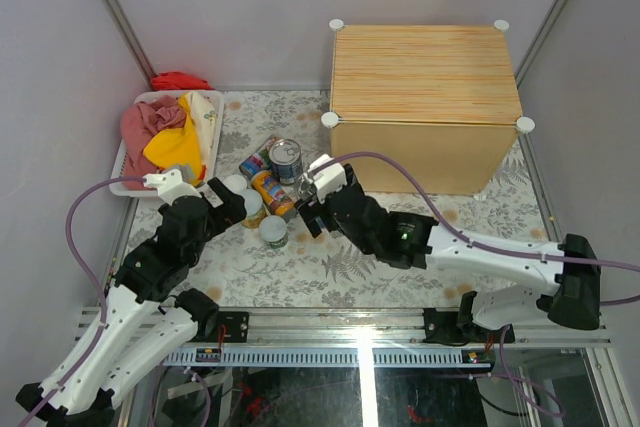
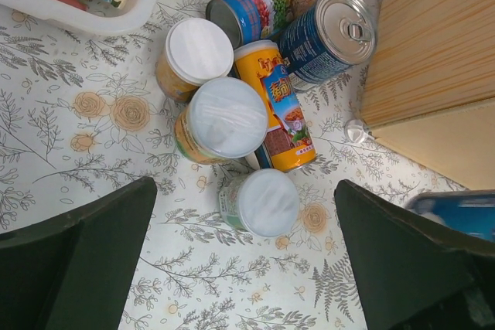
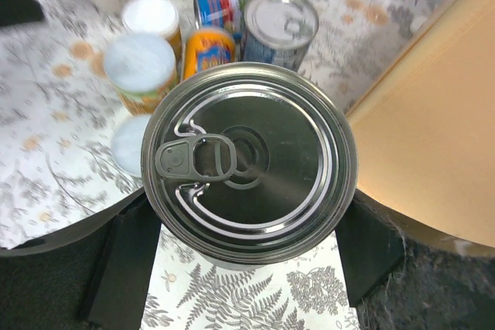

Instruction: Place and organize the canned foods onto the counter

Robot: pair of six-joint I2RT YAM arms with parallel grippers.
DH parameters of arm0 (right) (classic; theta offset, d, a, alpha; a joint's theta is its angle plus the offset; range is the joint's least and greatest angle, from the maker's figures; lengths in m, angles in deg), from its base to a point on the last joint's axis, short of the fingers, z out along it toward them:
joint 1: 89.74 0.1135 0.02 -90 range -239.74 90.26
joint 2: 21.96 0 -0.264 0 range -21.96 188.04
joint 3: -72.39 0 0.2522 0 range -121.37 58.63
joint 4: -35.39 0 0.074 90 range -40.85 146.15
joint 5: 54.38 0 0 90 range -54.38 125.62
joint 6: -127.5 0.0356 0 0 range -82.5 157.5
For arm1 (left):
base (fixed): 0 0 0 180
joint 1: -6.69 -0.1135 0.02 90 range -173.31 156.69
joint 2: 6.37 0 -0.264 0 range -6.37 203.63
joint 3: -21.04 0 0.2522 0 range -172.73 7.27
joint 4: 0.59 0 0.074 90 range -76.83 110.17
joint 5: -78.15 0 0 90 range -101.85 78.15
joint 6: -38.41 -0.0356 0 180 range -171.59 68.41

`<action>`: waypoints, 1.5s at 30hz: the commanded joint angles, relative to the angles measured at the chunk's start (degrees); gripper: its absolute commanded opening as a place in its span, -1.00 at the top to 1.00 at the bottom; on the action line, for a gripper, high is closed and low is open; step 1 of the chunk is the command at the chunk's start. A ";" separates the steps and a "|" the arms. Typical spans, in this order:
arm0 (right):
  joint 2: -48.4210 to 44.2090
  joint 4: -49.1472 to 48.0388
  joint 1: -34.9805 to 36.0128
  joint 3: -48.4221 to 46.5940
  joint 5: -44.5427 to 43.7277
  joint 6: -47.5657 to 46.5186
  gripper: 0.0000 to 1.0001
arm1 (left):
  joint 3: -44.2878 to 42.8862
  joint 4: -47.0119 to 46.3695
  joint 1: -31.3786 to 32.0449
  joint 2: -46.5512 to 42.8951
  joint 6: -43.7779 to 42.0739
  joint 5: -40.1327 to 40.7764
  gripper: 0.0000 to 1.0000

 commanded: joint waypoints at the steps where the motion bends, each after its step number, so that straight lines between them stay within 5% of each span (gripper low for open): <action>1: -5.67 -1.56 0.69 -14.28 -0.85 -1.95 1.00 | 0.82 -4.19 0.45 -0.43 1.01 1.32 -0.99; 11: -2.95 6.14 0.74 -33.76 -4.46 -7.77 1.00 | -0.08 -4.58 0.48 0.07 1.20 0.81 -0.99; 20: 0.55 3.23 -0.87 -43.57 -12.95 -20.14 1.00 | -0.96 -4.31 0.47 0.44 1.18 0.75 -0.99; 45: 13.56 7.96 -53.32 -57.70 3.49 -7.85 1.00 | -1.17 -4.41 0.49 1.96 0.61 -0.94 -0.99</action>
